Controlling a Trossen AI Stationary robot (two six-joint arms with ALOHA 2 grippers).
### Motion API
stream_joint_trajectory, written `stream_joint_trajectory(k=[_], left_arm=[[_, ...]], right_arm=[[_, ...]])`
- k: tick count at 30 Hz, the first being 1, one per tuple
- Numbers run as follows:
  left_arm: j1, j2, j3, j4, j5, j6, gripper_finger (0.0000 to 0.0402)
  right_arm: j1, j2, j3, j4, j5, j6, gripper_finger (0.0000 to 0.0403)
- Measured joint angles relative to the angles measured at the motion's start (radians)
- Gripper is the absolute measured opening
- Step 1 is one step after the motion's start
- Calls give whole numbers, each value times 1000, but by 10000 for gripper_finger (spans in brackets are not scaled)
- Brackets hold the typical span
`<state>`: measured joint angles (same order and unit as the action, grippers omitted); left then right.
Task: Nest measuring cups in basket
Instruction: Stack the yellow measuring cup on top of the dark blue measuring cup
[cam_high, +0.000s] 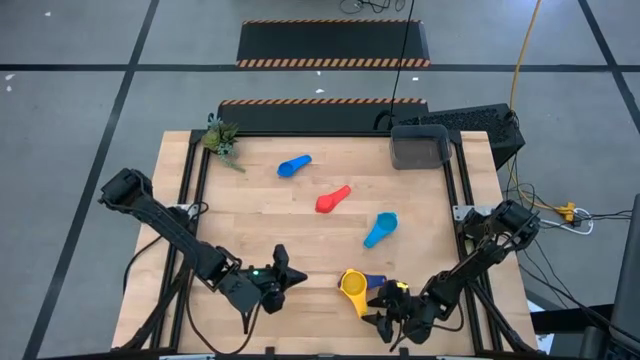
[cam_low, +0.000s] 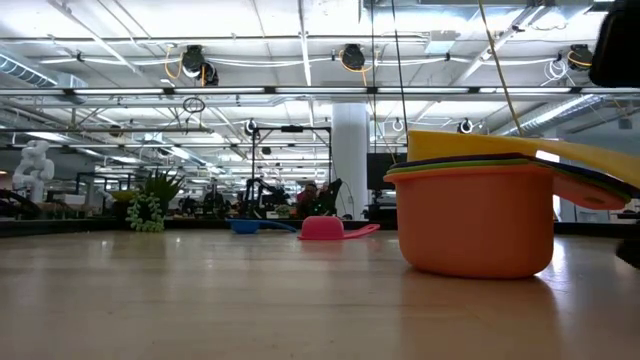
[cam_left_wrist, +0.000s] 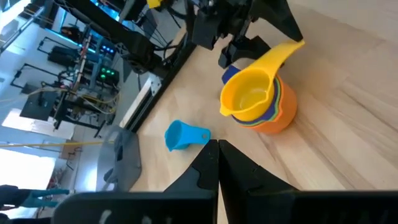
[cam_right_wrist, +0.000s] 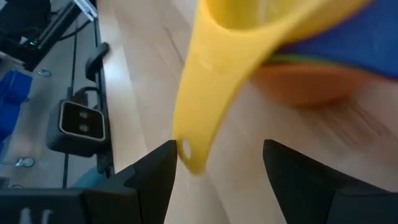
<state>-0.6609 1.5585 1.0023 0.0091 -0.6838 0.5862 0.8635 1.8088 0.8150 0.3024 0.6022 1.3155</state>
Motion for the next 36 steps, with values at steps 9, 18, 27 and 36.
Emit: stream_joint_trajectory(k=[9, 18, 27, 36], left_arm=[[0, 0, 0, 2, 0, 5, 5], [0, 0, 1, 3, 0, 7, 5], [0, 0, 1, 4, 0, 8, 5], [8, 0, 1, 98, -1, 7, 5]], right_arm=[[-14, 0, 0, 120, 0, -116, 216], [-14, 0, 0, 120, 2, -159, 68], [-11, -36, 0, 165, -29, -232, 7], [-12, -199, 0, 95, -86, -316, 2]])
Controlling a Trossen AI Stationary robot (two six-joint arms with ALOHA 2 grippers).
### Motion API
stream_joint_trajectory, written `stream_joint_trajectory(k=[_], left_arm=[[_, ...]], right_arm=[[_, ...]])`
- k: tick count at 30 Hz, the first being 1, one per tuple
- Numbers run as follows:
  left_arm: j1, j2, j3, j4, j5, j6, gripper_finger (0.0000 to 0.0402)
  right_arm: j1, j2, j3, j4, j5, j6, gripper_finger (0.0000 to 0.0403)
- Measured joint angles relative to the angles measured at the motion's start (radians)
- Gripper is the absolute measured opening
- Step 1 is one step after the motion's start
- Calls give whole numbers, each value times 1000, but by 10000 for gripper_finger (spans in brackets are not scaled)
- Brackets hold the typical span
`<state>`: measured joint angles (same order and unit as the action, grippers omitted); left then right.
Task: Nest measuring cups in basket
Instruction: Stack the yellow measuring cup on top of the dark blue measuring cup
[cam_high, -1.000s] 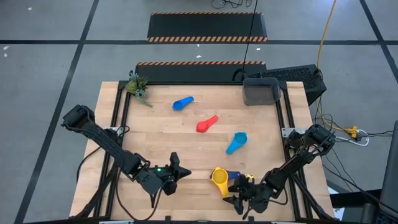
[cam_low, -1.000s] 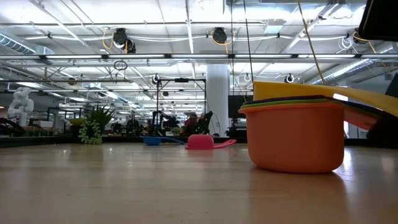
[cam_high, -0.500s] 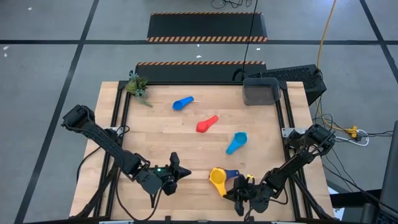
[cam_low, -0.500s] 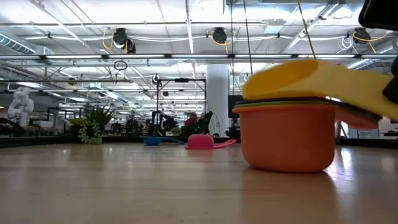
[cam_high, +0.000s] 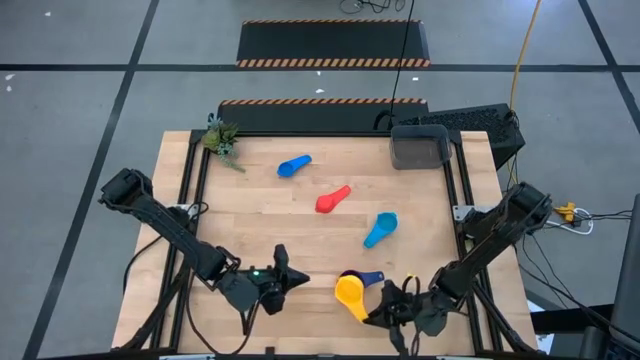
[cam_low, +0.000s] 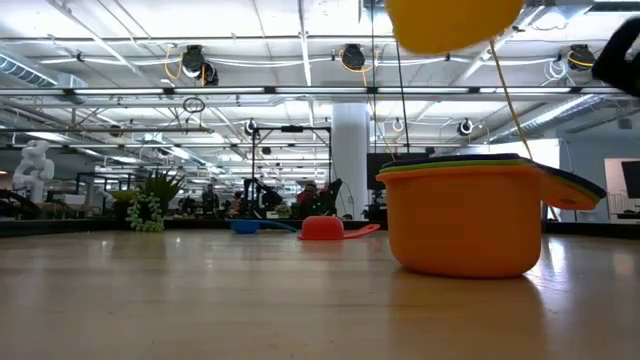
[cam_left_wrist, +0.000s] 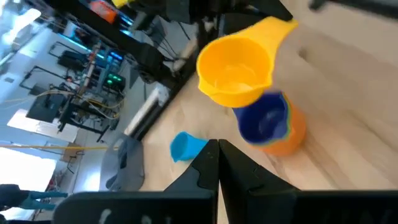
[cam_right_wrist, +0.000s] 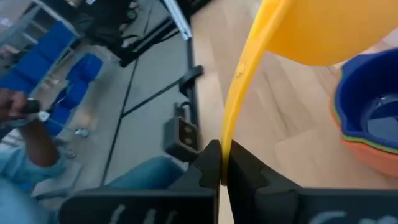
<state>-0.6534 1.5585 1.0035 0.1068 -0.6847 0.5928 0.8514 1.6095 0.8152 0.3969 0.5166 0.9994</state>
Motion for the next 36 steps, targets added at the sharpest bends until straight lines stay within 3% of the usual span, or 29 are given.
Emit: stream_joint_trajectory(k=[5, 11, 16, 20, 26, 36], left_arm=[[31, 0, 1, 211, -25, -16, 27], [37, 36, 1, 321, 22, 78, 114], [36, 96, 1, 413, 29, 220, 189], [31, 159, 16, 496, 28, 397, 222], [24, 247, 122, 497, 29, 553, 230], [-20, 273, 186, 486, 50, 800, 190]], right_arm=[[-18, -115, 0, -155, -121, 1, 1], [-57, -212, 0, -241, -405, -68, 1], [-121, -267, 0, -242, -660, -116, 1], [-180, -286, 0, -209, -822, -150, 0], [-254, -286, 0, -78, -1093, -176, 0], [-339, -285, -95, 145, -1242, -103, 0]])
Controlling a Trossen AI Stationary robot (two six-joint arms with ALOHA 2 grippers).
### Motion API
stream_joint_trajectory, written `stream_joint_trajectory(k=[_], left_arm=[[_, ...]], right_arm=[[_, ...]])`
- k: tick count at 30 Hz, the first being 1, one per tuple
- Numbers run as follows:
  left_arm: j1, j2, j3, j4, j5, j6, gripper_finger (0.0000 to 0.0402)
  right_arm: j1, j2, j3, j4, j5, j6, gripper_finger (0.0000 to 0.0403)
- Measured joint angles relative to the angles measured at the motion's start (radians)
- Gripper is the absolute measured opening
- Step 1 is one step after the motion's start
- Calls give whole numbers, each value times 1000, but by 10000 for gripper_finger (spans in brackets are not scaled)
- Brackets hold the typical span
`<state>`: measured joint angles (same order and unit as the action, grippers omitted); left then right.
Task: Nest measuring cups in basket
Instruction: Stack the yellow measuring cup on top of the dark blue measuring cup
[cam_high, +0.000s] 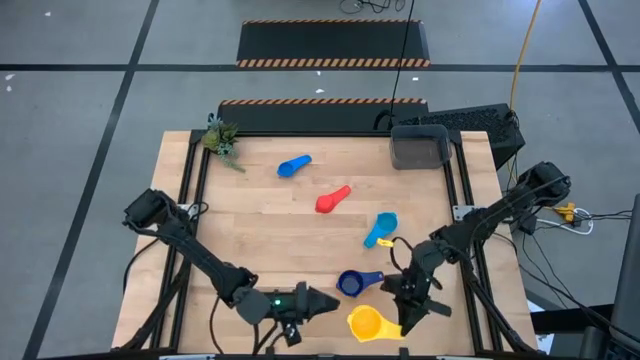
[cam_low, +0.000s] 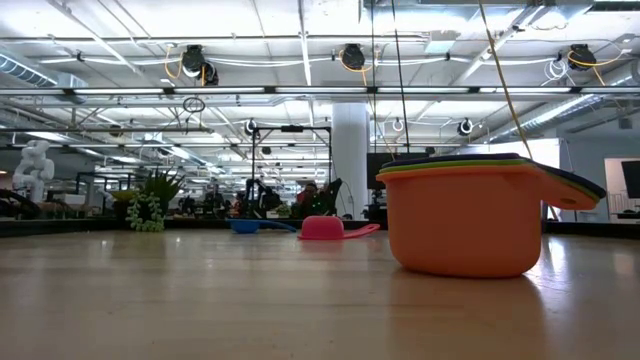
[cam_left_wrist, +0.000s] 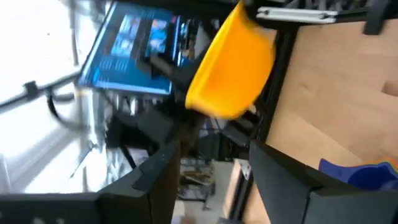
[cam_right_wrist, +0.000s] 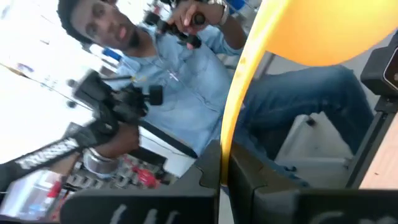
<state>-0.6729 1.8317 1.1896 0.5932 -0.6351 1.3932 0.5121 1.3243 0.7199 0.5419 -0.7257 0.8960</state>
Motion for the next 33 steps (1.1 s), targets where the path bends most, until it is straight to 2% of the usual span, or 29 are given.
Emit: stream_joint_trajectory(k=[7, 11, 23, 28, 33], left_arm=[[-10, 0, 0, -35, 20, 121, 159], [18, 0, 0, -43, 101, 164, 153], [60, 0, 0, -81, 194, 141, 152], [65, 0, 0, -104, 195, 124, 152], [78, 0, 0, -122, 269, 87, 152]], right_arm=[[-43, 0, -141, 228, -9, 114, 0], [-61, 24, -161, 282, -10, 133, 0], [-64, 230, -162, 559, -96, 246, 0], [-64, 254, -162, 621, -114, 247, 0], [-74, 260, -161, 666, -117, 244, 0]])
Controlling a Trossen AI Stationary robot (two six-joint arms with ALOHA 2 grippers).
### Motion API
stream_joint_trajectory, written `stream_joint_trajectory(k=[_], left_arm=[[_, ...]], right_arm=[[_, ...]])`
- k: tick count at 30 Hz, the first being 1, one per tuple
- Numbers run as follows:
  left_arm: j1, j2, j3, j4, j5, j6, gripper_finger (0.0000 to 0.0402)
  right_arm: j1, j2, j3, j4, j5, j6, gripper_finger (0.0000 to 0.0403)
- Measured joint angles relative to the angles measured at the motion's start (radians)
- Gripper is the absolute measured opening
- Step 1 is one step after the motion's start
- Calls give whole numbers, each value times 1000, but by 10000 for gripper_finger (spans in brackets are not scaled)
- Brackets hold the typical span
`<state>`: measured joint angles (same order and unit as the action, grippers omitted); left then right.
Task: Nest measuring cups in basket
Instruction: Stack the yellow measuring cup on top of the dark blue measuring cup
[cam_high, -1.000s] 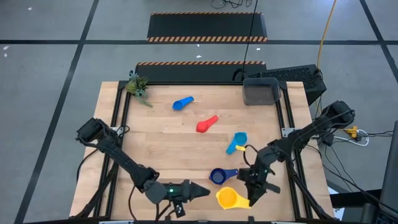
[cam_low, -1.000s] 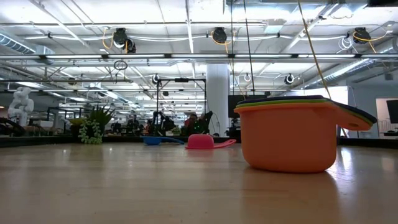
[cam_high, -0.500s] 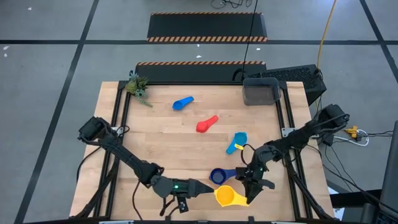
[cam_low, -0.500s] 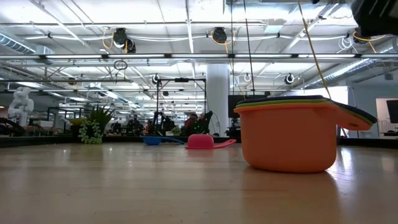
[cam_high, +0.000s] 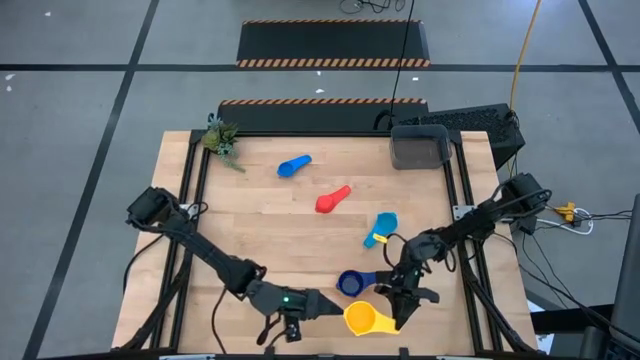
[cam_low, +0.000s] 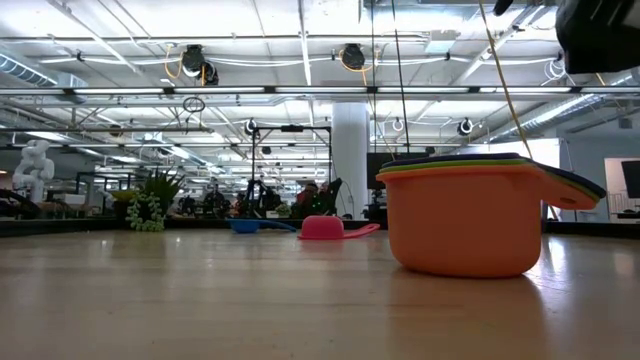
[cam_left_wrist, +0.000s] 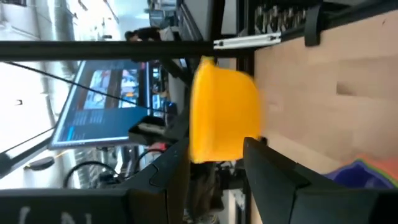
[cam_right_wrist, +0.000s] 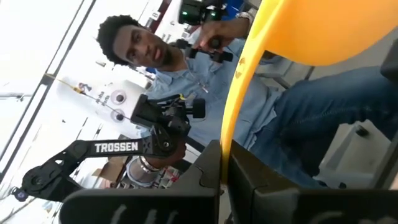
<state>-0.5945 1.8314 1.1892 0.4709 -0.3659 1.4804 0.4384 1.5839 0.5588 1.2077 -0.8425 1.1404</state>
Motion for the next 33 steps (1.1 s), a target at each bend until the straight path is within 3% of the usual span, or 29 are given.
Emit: stream_joint_trajectory(k=[18, 33], left_arm=[[29, 8, 0, 19, 51, 14, 147], [37, 8, -1, 18, 51, -25, 41]], right_arm=[[-38, 1, 0, -22, -27, -27, 0], [-39, 1, 0, -38, -32, -15, 0]])
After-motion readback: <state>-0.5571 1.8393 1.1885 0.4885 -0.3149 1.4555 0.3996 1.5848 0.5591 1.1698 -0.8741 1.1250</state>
